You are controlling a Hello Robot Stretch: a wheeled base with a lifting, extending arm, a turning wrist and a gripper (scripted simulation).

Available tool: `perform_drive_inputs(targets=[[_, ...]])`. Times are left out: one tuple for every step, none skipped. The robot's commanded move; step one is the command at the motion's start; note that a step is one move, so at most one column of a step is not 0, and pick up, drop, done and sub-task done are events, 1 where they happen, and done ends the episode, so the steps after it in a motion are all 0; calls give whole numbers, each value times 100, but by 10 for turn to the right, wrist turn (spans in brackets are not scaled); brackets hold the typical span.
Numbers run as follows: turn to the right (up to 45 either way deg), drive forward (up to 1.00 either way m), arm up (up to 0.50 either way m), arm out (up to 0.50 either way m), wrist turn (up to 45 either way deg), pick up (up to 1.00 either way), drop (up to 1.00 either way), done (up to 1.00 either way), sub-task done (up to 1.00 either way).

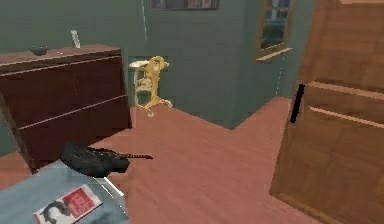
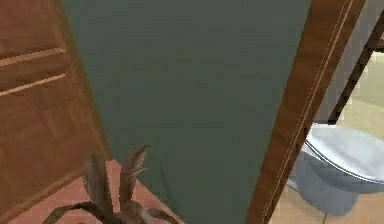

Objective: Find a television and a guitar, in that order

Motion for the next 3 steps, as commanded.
perform_drive_inputs(targets=[[-150,0,0,0,0,0,0,0,0],[0,40,0,0,0,0,0,0,0],[-450,0,0,0,0,0,0,0,0]])
